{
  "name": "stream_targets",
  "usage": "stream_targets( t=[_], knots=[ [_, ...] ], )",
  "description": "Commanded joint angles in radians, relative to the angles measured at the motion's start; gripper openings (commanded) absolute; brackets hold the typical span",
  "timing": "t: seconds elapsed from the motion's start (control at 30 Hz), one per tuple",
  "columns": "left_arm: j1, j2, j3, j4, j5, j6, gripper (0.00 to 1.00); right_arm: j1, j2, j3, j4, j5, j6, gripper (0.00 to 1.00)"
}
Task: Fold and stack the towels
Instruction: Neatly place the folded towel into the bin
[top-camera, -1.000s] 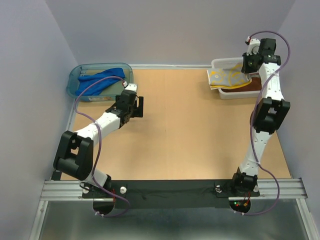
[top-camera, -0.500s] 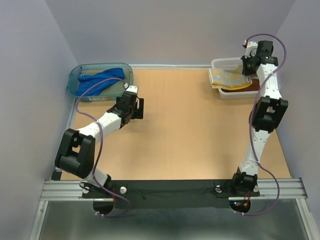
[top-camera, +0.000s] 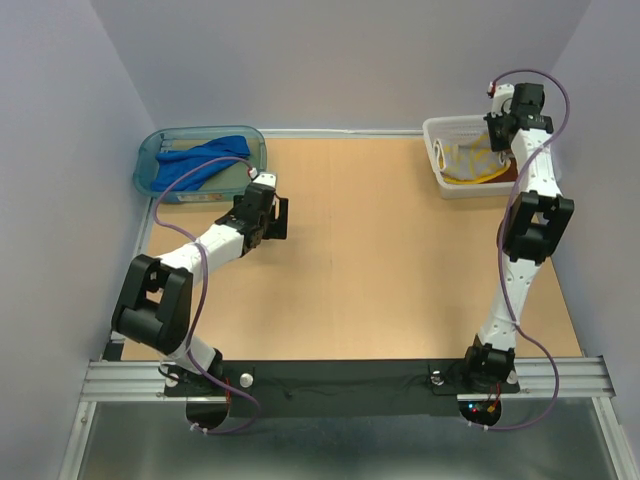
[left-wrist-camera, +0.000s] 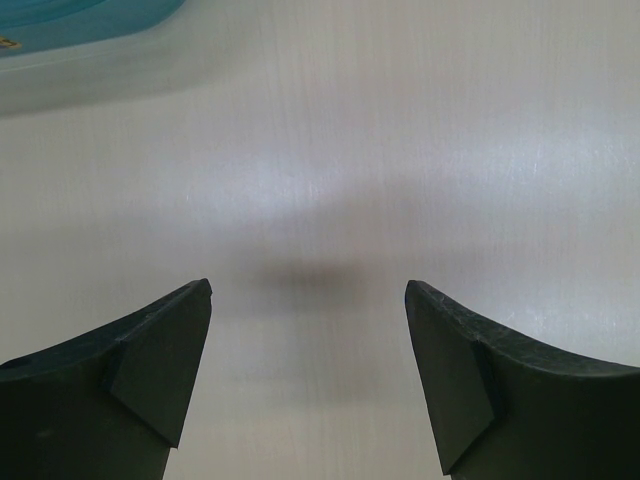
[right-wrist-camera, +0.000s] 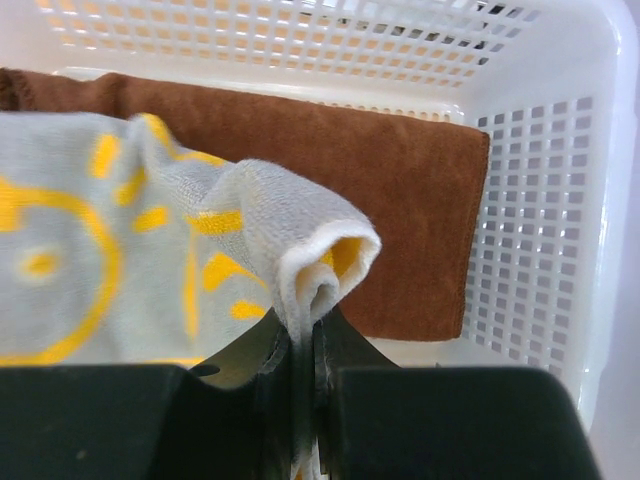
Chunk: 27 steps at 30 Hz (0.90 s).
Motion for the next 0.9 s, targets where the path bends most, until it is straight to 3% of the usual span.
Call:
stream_targets(
  t=[0.0,0.23,0.37,0.57,0.6,0.7,0.73,0.87],
  knots=[
    [-0.004,0.003,0.001,0.027,0.001,-0.002,0.89,0.0,0.016,-0.004,0.096,0.058,-0.009,0.01],
    [-0.01,0.012,0.002,0.024,0.001,0.004,0.89,0.0,0.061,-0.05,0.146,0.067,0.014,0.01],
    [-0.015,0.015,0.004,0.024,-0.004,0.004,0.89,-0.001,0.085,-0.078,0.177,0.178,0.028,0.01],
    [-0.018,0.007,0.004,0.024,-0.011,0.004,0.89,-0.001,0.108,-0.09,0.278,0.425,0.1,0.4],
    [-0.02,0.001,0.002,0.026,-0.013,0.002,0.89,-0.001,0.107,-0.082,0.292,0.459,0.132,0.51],
    [-0.018,-0.011,0.004,0.026,-0.011,0.001,0.89,-0.001,0.093,-0.052,0.318,0.611,0.193,0.62],
    [-0.02,-0.028,0.002,0.024,-0.011,-0.001,0.89,-0.001,0.084,-0.036,0.321,0.639,0.23,0.71],
    [-0.017,-0.085,0.039,-0.009,-0.027,-0.018,0.89,0.0,-0.006,-0.079,0.321,0.661,0.323,0.84]
  ],
)
